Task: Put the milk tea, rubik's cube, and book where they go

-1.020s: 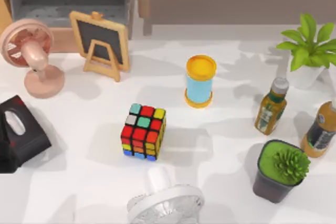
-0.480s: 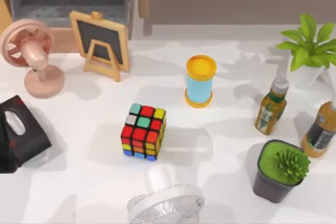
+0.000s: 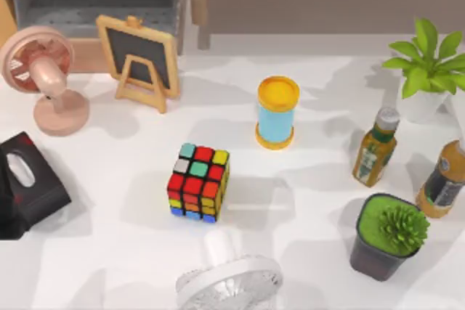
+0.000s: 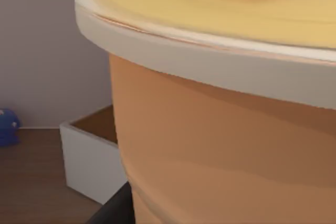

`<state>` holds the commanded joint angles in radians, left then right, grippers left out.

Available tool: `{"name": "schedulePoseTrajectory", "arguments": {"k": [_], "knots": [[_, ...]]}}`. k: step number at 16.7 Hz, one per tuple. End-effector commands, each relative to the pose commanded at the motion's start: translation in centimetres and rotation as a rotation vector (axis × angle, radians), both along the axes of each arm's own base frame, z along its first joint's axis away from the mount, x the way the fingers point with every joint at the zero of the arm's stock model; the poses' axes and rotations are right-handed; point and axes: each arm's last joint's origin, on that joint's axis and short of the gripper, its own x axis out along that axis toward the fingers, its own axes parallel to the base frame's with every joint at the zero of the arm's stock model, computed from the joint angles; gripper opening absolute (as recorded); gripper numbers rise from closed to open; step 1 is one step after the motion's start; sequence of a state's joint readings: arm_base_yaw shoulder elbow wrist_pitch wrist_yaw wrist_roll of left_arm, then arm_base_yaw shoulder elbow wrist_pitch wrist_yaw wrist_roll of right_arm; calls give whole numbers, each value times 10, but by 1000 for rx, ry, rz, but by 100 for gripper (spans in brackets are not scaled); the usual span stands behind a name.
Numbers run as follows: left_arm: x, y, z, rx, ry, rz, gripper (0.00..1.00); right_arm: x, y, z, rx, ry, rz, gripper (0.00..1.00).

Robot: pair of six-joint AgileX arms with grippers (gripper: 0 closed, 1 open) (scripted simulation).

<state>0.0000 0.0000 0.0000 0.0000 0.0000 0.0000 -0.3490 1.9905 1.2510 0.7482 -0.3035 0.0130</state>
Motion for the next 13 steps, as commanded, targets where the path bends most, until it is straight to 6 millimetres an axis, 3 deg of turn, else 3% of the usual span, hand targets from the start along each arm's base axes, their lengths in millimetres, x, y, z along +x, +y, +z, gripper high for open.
{"name": "schedulePoseTrajectory", "arguments": {"k": [4, 10, 13], "knots": [[0, 0, 0, 0, 0, 0, 100, -38, 1, 1, -4, 6, 0, 0], [0, 0, 0, 0, 0, 0, 100, -42, 3, 1, -3, 3, 6, 0], [0, 0, 0, 0, 0, 0, 100, -54, -18, 6, 7, -53, -39, 0]]}}
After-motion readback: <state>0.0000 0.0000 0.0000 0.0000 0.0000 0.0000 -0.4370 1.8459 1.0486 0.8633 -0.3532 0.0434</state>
